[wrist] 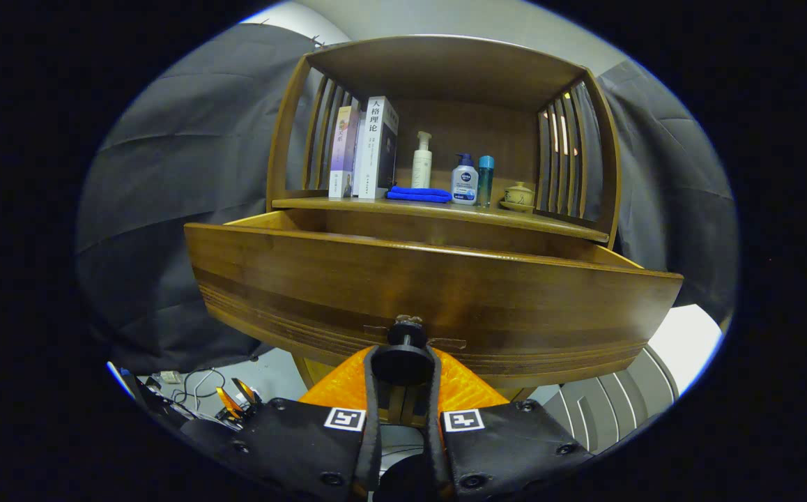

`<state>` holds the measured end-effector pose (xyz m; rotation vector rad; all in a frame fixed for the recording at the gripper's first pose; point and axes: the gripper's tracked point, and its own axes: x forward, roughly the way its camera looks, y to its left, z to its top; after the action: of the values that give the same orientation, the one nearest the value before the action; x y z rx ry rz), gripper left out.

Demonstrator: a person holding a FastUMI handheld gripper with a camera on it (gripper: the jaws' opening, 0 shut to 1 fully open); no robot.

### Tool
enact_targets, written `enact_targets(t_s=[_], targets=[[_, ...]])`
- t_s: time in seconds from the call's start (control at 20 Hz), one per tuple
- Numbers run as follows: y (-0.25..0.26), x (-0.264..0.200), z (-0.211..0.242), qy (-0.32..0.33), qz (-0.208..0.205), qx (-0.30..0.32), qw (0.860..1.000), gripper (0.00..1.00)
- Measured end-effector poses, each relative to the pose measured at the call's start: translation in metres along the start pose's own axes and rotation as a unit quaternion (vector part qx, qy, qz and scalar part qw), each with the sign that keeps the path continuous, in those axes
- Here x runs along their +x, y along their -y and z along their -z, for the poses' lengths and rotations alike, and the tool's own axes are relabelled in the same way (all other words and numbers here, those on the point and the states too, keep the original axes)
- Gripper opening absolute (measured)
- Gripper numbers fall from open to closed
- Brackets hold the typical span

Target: Pull open the drawer, take out the items inside it, and place them on the countertop above the cabinet.

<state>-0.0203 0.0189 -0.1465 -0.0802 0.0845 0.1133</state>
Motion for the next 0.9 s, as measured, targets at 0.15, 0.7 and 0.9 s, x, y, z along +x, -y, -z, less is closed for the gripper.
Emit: enact_targets(t_s=[0.15, 0.7, 0.9], targets=[[-0.001, -0.006, 0.004, -0.004, -0.004, -0.001, 1.000, 0.27], [-0.003, -0.019, 0.009, -0.003, -0.011, -0.014, 1.000, 0.27], [-0.003, -0.025, 0.008, -0.012, -0.027, -0.016, 0.999, 0.44]])
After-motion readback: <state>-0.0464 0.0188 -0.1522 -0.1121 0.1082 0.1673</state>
